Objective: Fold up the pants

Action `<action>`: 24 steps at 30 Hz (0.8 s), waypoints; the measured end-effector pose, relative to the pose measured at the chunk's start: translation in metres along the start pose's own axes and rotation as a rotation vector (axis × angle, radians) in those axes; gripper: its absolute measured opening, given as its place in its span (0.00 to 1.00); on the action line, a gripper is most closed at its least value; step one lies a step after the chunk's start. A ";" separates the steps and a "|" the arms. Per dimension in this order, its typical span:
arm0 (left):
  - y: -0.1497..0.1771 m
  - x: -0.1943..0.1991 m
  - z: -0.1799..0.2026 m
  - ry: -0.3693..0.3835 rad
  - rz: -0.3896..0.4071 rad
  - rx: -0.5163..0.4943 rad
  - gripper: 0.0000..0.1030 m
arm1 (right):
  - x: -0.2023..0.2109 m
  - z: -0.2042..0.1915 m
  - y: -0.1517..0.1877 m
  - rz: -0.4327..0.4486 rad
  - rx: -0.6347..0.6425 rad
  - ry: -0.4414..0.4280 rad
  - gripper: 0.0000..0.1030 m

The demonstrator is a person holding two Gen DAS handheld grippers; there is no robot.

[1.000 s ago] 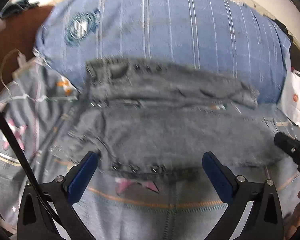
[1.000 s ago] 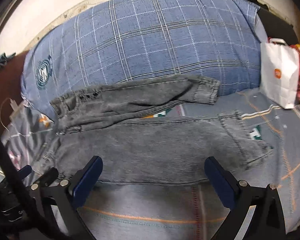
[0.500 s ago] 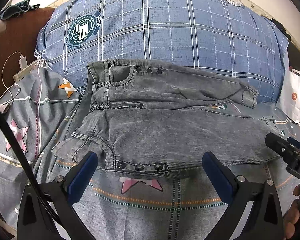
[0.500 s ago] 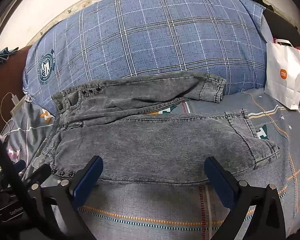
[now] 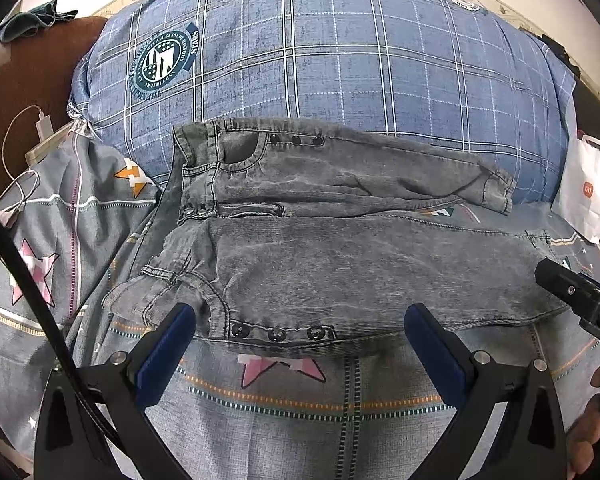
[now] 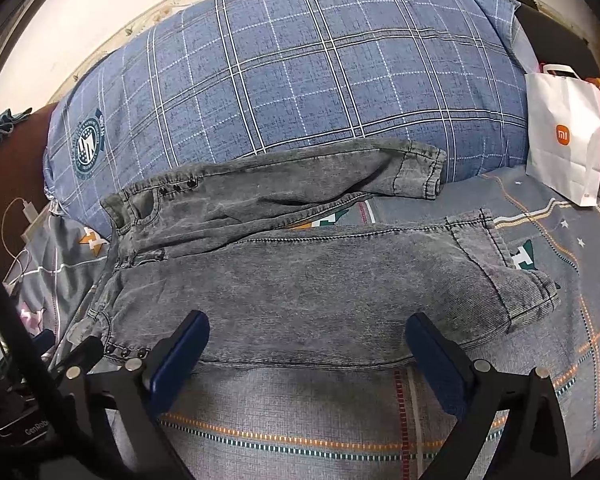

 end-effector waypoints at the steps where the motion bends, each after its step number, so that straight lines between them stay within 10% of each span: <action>1: 0.000 0.000 0.000 -0.001 0.002 0.001 1.00 | 0.000 0.000 0.000 0.000 0.001 -0.001 0.97; 24: -0.002 0.002 -0.002 -0.015 0.015 -0.001 1.00 | 0.001 0.002 -0.001 0.004 0.012 -0.003 0.96</action>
Point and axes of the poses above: each gripper's, at about its wrist camera, not at the fingertips, and x roughly against the way its jaws point, z to its right, y to its underside, the point moved 6 cm from there along -x, roughly the way its jaws point, and after that the axes turned 11 degrees about z, right-handed, at the moved point
